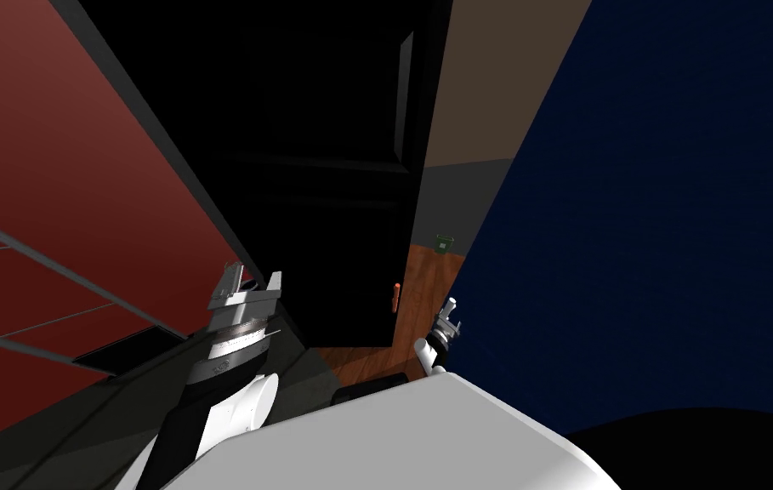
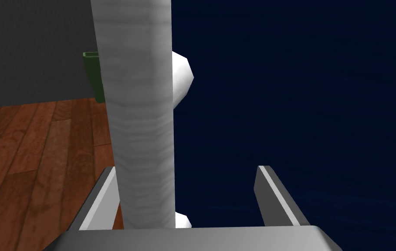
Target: Push the door open
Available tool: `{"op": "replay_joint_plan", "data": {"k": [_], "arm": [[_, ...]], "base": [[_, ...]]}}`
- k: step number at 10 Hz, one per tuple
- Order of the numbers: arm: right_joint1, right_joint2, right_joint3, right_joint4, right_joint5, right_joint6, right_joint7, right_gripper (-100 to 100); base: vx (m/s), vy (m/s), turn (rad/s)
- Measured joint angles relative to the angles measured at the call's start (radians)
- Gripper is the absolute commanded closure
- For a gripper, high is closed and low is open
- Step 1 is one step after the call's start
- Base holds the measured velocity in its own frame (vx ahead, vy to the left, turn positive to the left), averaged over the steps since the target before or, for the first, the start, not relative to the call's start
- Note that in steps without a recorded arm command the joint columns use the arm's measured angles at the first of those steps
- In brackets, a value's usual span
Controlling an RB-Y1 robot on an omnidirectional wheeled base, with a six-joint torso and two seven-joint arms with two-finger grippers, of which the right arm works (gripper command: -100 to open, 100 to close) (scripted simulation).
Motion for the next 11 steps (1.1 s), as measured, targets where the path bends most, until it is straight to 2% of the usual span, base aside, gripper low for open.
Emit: {"op": "replay_joint_plan", "data": {"k": [1,3,4,6,7,9,11], "arm": [[0.011,-0.002,-0.013,-0.018,-0.012,-0.007,0.006,100],[0.005,-0.006,-0.031,-0.017,-0.028,-0.02,0.017,100],[0.0,-0.007,-0.036,-0.004,-0.032,-0.029,0.015,100],[-0.03,-0.013,-0.063,0.051,-0.056,-0.06,0.004,100],[-0.03,-0.019,-0.07,0.058,-0.062,-0.066,0.0,100],[0.012,-0.001,-0.082,-0.031,-0.075,-0.059,0.049,100],[-0.004,-0.005,-0.088,0.002,-0.08,-0.077,0.039,100]], "base": [[0.016,-0.066,0.029],[0.023,-0.049,0.072],[0.031,-0.053,0.094],[0.027,-0.065,0.109],[0.012,-0.038,-0.023],[0.024,-0.043,0.082],[0.012,-0.025,0.06]]}}
